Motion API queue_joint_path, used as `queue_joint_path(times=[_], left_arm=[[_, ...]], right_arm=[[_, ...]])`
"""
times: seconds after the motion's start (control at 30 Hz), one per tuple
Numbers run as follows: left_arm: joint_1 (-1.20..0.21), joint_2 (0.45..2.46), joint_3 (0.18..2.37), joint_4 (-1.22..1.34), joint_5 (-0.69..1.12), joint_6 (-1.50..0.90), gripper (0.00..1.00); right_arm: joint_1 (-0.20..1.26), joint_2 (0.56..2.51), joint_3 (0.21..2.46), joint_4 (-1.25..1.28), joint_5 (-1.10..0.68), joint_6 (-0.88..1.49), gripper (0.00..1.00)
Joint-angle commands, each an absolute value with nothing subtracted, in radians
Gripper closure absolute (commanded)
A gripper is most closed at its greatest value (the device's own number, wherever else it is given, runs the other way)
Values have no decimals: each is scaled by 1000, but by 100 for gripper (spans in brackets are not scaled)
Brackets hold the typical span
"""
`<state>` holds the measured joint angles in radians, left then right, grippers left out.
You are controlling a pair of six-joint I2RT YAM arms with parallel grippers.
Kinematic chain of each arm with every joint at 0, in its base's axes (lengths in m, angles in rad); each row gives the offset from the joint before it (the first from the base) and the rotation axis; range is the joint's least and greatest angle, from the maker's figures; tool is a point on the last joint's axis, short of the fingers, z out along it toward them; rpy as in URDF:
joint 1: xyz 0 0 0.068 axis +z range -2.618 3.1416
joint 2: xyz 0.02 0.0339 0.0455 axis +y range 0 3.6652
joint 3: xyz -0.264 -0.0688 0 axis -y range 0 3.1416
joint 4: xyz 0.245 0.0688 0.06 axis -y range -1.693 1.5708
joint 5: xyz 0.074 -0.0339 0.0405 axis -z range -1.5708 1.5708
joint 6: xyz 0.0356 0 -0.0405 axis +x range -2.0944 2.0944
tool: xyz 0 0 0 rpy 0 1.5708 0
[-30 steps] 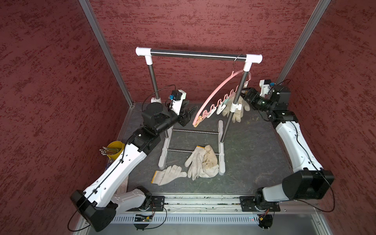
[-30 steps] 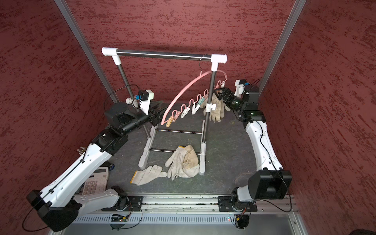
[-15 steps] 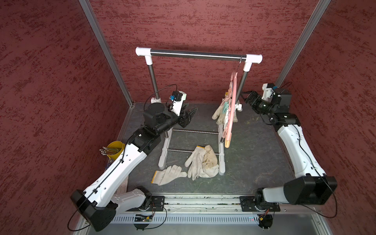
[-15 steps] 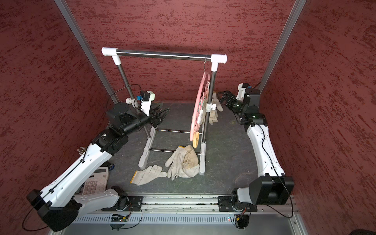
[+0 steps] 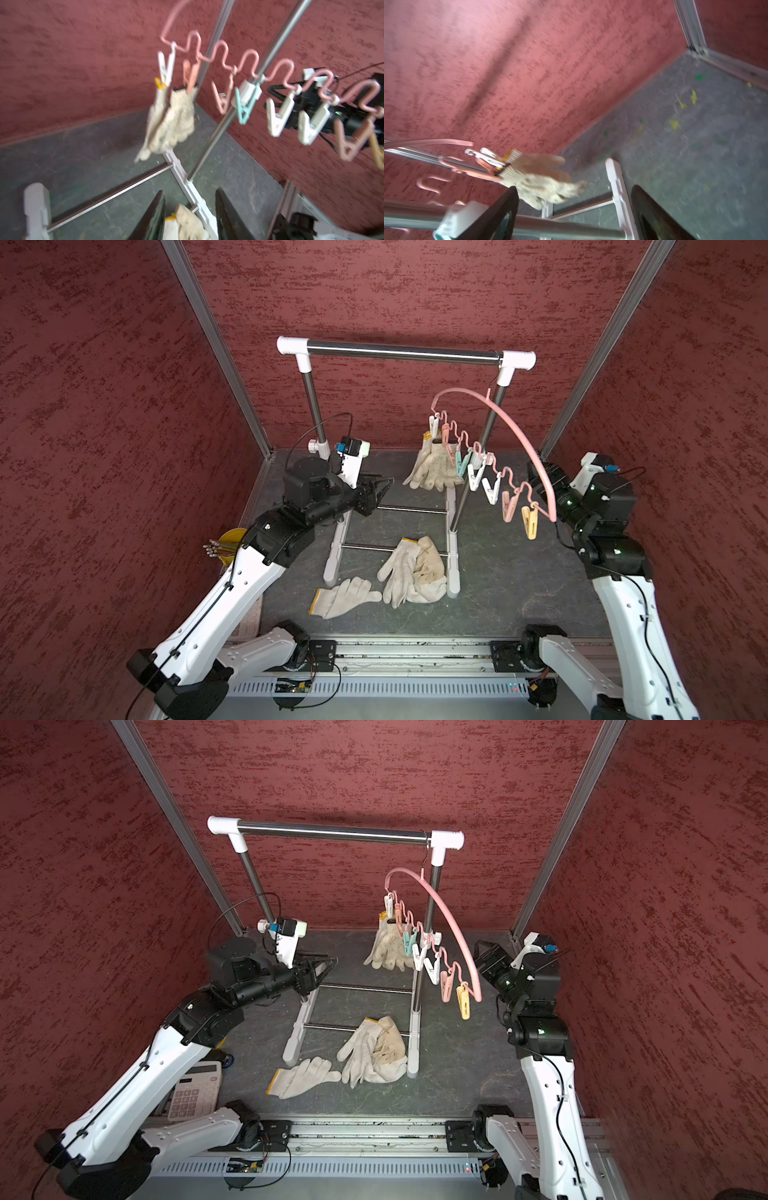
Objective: Clip the gloves onto a hanger to dry
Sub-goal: Clamp the glove onto the hanger, then pick up the glove from the center of the board.
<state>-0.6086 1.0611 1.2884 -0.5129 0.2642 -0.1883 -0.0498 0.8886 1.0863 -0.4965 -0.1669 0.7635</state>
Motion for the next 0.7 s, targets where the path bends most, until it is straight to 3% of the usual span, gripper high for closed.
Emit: queue_joint_path(times=[0.0,0.33,0.67], left_arm=[[-687,1049,1214,-643,269,-199,57],[-742,1140,1048,-708,216,-211,43],[-746,1272,965,-464,174,-263,42]], right_arm=[[-55,857,998,-548,-157,842,17],[-57,776,879,-510,-132,871,17],[-56,755,846,-528,-132,878,17]])
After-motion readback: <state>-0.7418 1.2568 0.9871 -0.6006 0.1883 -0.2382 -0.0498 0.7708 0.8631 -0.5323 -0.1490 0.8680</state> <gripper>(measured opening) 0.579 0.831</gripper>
